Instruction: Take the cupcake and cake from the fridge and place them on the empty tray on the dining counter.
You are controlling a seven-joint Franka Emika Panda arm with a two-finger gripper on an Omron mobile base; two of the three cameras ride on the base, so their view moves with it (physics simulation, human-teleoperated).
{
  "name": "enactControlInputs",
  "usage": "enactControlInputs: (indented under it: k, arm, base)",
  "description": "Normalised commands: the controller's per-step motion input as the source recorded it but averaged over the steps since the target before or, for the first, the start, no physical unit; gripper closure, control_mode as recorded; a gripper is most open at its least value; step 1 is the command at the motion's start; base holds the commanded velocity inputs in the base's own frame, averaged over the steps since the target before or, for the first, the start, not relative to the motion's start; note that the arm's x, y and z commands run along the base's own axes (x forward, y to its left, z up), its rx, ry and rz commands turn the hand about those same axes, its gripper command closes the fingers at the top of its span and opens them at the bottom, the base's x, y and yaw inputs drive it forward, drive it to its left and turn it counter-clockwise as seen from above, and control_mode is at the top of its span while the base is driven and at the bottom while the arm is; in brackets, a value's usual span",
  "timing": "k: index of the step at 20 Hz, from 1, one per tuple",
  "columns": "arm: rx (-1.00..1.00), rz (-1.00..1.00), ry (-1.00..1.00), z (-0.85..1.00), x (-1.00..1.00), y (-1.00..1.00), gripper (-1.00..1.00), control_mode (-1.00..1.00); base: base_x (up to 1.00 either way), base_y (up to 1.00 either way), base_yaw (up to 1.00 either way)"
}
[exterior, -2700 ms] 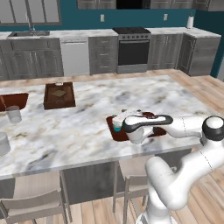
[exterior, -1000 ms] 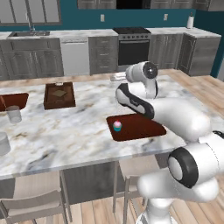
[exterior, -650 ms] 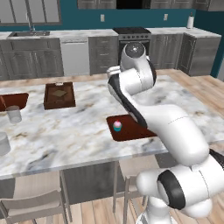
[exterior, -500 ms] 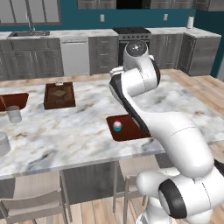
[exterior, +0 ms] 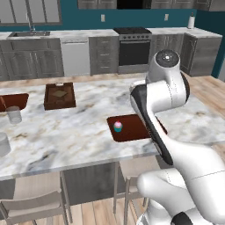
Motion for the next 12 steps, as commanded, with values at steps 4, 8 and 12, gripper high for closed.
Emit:
enactControlInputs:
  k: [4, 8, 12]
  arm:
    - [0.11, 0.19, 0.13, -0.43, -0.12, -0.19, -1.00, -1.00]
    - [0.10, 0.26, 0.10, -0.48, -0.01, -0.01, -1.00, -1.00]
    - [0.07, 0.17, 0.12, -0.37, 0.00, 0.00, -1.00, -1.00]
  base:
    - [0.00, 0.00, 0.00]
    - [0.00, 0.00, 0.00]
    - [0.00, 0.00, 0.00]
